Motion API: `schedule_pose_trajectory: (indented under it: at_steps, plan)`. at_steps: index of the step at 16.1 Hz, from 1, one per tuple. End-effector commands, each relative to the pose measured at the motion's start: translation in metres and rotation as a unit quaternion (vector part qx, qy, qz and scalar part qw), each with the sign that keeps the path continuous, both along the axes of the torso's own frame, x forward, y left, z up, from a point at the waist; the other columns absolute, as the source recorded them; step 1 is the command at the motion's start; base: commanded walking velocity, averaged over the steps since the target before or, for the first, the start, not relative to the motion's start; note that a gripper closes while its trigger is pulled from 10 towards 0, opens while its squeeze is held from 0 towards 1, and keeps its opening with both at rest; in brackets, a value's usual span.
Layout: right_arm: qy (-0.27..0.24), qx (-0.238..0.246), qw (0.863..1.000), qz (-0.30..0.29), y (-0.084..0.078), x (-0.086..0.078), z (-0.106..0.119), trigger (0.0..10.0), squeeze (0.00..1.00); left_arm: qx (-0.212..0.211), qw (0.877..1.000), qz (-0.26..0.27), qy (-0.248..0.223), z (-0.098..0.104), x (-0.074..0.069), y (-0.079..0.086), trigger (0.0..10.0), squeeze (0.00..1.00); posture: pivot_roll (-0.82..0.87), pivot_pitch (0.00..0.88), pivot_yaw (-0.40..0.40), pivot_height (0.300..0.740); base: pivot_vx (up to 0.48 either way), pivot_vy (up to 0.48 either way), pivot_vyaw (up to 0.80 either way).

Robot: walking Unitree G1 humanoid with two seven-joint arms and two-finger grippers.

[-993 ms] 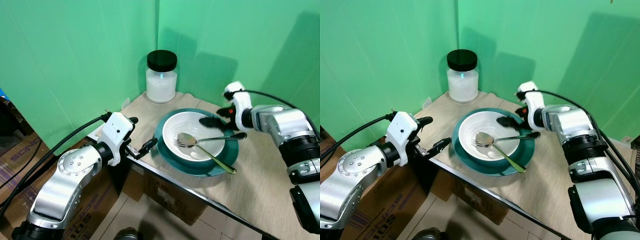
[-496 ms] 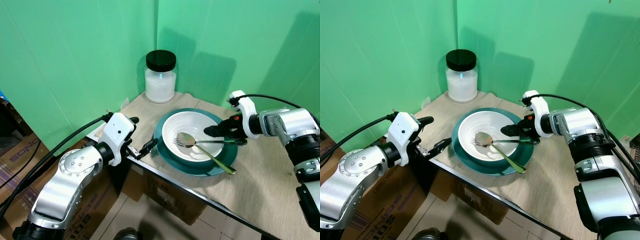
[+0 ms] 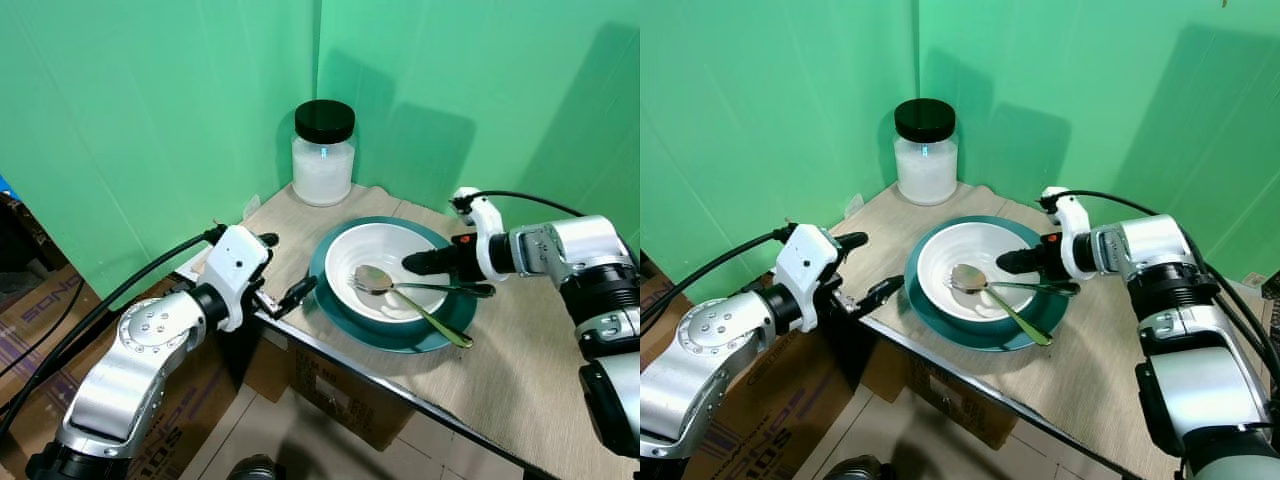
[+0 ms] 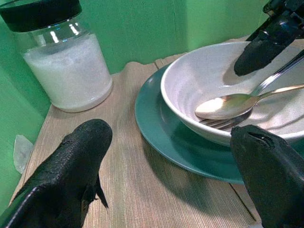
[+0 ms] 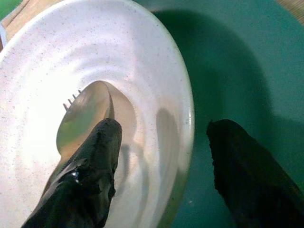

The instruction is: Setting the table

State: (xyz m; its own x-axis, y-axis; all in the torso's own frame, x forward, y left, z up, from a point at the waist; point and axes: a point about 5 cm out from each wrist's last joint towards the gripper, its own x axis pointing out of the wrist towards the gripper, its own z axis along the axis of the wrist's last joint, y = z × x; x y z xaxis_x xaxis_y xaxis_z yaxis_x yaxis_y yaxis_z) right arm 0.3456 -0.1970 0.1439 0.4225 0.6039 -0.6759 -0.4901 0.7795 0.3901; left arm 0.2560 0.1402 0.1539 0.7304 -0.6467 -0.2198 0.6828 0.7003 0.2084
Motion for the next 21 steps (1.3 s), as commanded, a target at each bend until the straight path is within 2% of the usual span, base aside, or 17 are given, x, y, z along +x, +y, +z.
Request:
schedule_pose_trajectory:
  at_steps: [1,11,18,19,20,21]
  plan:
    - [-0.004,0.003,1.000,-0.012,-0.0026,0.0028,0.0064,0.0,0.00,0.007,1.000,-0.003,0.003,-0.0013,-0.0002,0.0003,10.0,0.00,0.07,0.000,-0.018,0.740,0.000,0.000,0.00]
    - [0.018,0.029,0.999,-0.037,-0.0039,0.0008,0.0032,0.0,0.00,-0.007,1.000,-0.005,0.018,-0.0015,-0.0025,0.0019,10.0,0.00,0.06,0.000,-0.005,0.740,0.000,0.000,0.00]
    - [0.030,0.041,0.998,-0.047,-0.0039,-0.0004,0.0017,0.0,0.00,-0.007,0.999,0.012,0.032,-0.0025,-0.0047,0.0074,10.0,0.00,0.07,0.000,-0.002,0.740,0.000,0.000,0.00]
    - [0.033,0.043,0.997,-0.049,-0.0041,-0.0008,0.0012,0.0,0.00,-0.010,0.999,0.014,0.036,-0.0025,-0.0050,0.0081,10.0,0.59,0.07,0.000,-0.002,0.740,0.000,0.000,0.00]
    - [0.036,0.047,0.997,-0.051,-0.0038,-0.0013,0.0006,0.0,0.00,-0.013,0.999,0.015,0.039,-0.0023,-0.0053,0.0089,10.0,1.00,0.07,0.000,-0.003,0.740,0.000,0.000,0.00]
    - [0.038,0.053,0.996,-0.054,-0.0036,-0.0019,0.0007,0.0,0.00,-0.013,0.999,0.017,0.041,-0.0022,-0.0052,0.0103,10.0,1.00,0.07,0.000,0.000,0.740,0.000,0.000,0.00]
